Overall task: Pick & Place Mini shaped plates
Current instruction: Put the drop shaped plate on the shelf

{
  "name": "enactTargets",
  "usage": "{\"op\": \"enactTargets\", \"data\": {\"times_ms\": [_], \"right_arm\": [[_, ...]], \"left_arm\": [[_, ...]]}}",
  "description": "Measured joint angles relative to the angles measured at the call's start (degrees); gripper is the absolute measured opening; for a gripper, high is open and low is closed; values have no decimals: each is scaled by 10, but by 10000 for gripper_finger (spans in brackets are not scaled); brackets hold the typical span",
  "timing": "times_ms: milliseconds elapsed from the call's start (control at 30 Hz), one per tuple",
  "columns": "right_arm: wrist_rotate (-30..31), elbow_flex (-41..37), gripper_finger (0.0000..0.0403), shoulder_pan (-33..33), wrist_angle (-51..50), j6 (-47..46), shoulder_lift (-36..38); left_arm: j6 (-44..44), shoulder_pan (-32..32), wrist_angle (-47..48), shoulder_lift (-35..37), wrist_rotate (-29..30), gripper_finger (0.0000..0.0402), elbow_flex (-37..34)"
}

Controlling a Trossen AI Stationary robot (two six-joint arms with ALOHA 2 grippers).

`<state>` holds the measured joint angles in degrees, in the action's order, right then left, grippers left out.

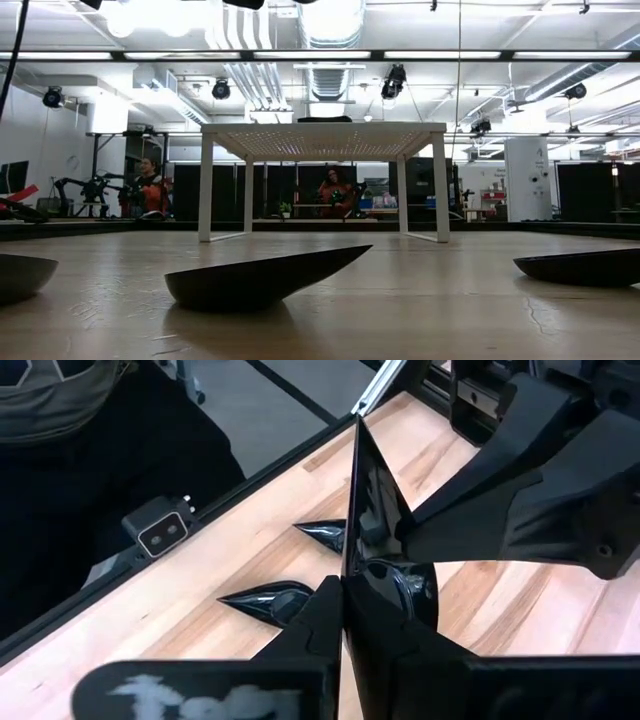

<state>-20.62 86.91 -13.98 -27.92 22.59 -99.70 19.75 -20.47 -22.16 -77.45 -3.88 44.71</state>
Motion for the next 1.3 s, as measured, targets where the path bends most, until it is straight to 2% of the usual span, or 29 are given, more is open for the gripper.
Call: {"op": "enactTargets", "data": {"times_ms": [233,500,633,767,867,1067,1300], "right_arm": [[0,0,24,0,12,-15,0],[19,0,116,0,14,-44,0],[20,0,154,1,5,-56,0],[35,0,175,1,-15,-76,0],[41,0,184,1,-27,-99,0],[25,-7,178,-3,-32,-129,0],[26,-41,162,-4,1,-136,0]], "left_arm": [[-1,0,-2,0,-1,1,4],[-1,1,8,5,22,0,5],[11,1,53,18,37,0,5],[16,1,113,41,61,0,6],[27,0,168,62,96,0,6],[72,2,264,114,218,1,6],[111,6,303,162,243,1,10]]}}
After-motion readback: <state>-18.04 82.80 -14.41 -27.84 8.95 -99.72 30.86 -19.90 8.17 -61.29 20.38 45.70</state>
